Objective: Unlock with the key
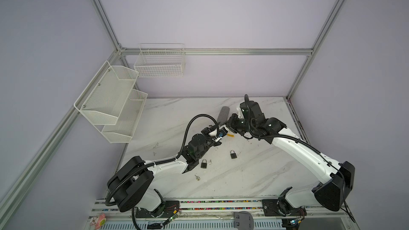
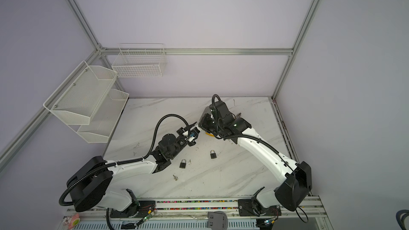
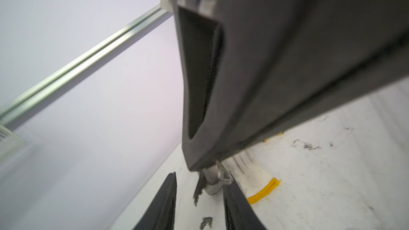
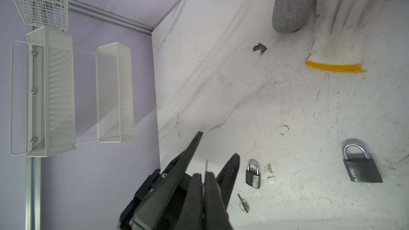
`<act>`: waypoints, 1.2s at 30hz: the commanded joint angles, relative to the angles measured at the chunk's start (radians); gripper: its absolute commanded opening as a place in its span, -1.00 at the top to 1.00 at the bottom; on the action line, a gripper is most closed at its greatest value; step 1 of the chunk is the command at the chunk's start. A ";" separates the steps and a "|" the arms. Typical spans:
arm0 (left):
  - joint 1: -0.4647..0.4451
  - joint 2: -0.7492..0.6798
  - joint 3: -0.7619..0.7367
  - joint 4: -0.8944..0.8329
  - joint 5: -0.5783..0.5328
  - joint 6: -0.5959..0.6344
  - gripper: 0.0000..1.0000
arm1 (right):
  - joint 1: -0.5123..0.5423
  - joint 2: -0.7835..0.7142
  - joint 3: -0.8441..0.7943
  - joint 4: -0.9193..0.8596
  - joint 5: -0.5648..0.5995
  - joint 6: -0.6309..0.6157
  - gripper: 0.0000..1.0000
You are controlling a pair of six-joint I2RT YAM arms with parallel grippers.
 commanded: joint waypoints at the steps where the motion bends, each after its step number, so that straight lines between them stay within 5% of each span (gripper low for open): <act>1: 0.002 -0.030 0.076 0.005 -0.018 -0.035 0.07 | -0.022 -0.035 0.004 0.040 -0.041 0.021 1.00; 6: 0.005 -0.185 0.017 -0.102 0.048 -0.218 -0.34 | -0.077 -0.064 -0.030 0.095 -0.047 -0.010 1.00; 16: 0.046 -0.373 0.085 -0.403 0.006 -0.832 -0.43 | -0.104 -0.111 -0.281 0.606 -0.190 -0.025 1.00; 20: 0.138 -0.378 0.149 -0.476 0.110 -1.175 -0.43 | -0.104 -0.106 -0.317 0.737 -0.213 -0.040 1.00; 25: 0.290 -0.338 0.129 -0.323 0.332 -1.532 -0.37 | -0.104 -0.117 -0.379 0.899 -0.255 0.009 1.00; 36: 0.305 -0.176 0.166 0.016 0.503 -1.691 -0.14 | -0.063 -0.100 -0.418 1.055 -0.267 0.070 1.00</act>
